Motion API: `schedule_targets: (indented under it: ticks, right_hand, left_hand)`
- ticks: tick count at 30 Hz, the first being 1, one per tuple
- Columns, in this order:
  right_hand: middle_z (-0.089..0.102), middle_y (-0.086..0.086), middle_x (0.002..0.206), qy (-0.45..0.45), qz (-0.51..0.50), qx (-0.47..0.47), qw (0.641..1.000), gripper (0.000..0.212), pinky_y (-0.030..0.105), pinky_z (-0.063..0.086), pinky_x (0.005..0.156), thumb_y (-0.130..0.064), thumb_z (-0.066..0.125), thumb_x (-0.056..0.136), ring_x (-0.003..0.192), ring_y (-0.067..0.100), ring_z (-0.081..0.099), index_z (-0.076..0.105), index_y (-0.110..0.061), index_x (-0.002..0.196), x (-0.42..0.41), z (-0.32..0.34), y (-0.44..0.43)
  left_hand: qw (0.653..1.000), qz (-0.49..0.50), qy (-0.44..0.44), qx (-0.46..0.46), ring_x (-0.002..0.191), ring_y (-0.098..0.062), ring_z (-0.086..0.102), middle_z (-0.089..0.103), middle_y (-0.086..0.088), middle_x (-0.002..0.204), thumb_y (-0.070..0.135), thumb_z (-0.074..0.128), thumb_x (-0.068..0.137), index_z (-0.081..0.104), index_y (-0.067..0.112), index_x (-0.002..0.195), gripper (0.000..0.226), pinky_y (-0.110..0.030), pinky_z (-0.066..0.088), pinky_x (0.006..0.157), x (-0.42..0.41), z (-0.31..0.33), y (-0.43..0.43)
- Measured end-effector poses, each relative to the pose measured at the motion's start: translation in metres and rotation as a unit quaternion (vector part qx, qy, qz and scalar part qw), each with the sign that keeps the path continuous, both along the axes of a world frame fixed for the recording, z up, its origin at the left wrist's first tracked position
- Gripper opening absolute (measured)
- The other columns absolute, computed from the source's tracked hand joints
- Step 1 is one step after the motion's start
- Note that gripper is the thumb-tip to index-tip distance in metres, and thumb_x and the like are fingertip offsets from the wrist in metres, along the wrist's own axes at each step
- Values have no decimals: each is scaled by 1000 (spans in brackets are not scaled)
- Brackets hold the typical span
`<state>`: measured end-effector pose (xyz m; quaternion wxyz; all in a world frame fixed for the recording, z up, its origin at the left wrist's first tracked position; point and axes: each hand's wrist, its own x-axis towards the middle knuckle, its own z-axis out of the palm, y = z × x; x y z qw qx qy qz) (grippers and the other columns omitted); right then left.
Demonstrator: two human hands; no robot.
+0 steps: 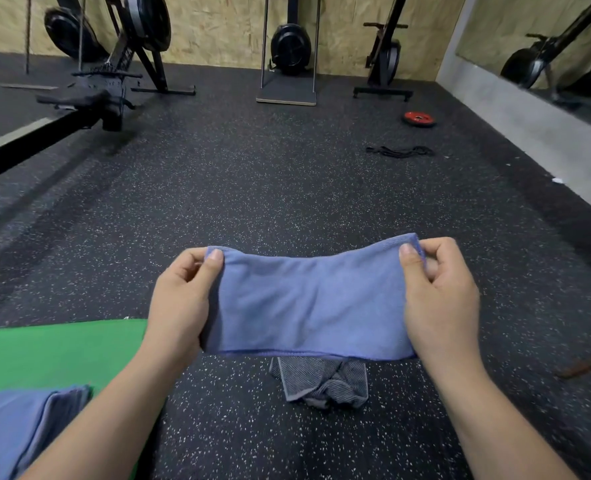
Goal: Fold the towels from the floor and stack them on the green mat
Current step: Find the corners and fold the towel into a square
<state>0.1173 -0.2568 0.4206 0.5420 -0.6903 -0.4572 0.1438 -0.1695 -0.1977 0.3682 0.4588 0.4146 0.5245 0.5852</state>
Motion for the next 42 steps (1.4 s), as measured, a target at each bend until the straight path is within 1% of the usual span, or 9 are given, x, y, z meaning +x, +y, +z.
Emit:
schedule_targets:
  ticks: [3,8,15,18,26,32,35,39,42]
  right_hand:
    - [69,-14,74,-6,42,-25,999,19,23,44,59,-39,64,104,69,5,61,60,-26,91,-20,0,-7]
    - [60,-14,64,-47,145,-75,985,24,35,45,59,-43,64,105,56,10,52,57,-26,90,-55,-10,-20]
    - [64,-16,73,-93,200,-112,969,17,42,52,68,-41,68,101,68,12,60,55,-31,98,-74,-22,-22]
    - [67,-13,76,-75,224,-115,965,9,44,54,70,-37,67,101,69,11,63,59,-33,100,-75,-21,-23]
    - [68,-26,90,-15,312,-145,939,31,33,57,83,-20,47,109,86,5,66,66,-37,127,-75,-14,-28]
    - [67,-19,104,-49,318,-130,938,32,14,48,84,-14,58,104,96,0,64,68,-33,128,-71,-11,-27]
    - [59,-19,107,-127,261,-91,953,21,25,51,85,-25,73,95,101,4,61,61,-36,109,-62,-12,-20]
    - [52,-29,131,-150,303,-177,924,64,34,47,104,-46,79,82,126,2,53,43,-52,134,-52,-9,-14]
    - [72,-21,110,-107,350,-198,909,35,37,56,93,-40,79,90,102,-2,67,61,-42,119,-45,-10,-11]
  left_hand:
    - [997,-23,72,3,85,-15,70,81,3,95,31,72,103,78,28,101,7,-41,56,86,15,-1,-12]
    - [987,-78,139,16,95,-35,74,81,2,93,35,73,102,76,31,109,9,-54,60,89,42,4,-37]
    - [985,-103,137,1,79,-16,73,81,5,91,33,73,101,79,33,105,7,-39,59,73,62,12,-54]
    - [983,-103,152,6,86,-9,77,82,11,93,30,73,102,81,32,104,8,-38,61,81,64,17,-59]
    - [966,-124,224,29,89,-1,75,80,22,101,26,82,94,76,40,115,26,-28,59,85,52,24,-56]
    - [945,-141,292,49,87,-1,75,79,25,99,7,74,88,77,40,114,42,-29,61,84,42,30,-47]
    - [925,-200,318,61,89,5,73,79,25,100,5,71,89,77,40,117,45,-25,58,83,35,36,-44]
    - [906,-297,292,78,110,-5,75,80,18,113,0,70,92,73,36,125,50,-37,57,101,31,40,-44]
    - [912,-299,264,98,111,-14,75,80,9,114,-3,72,93,71,32,126,47,-38,55,100,30,37,-42]
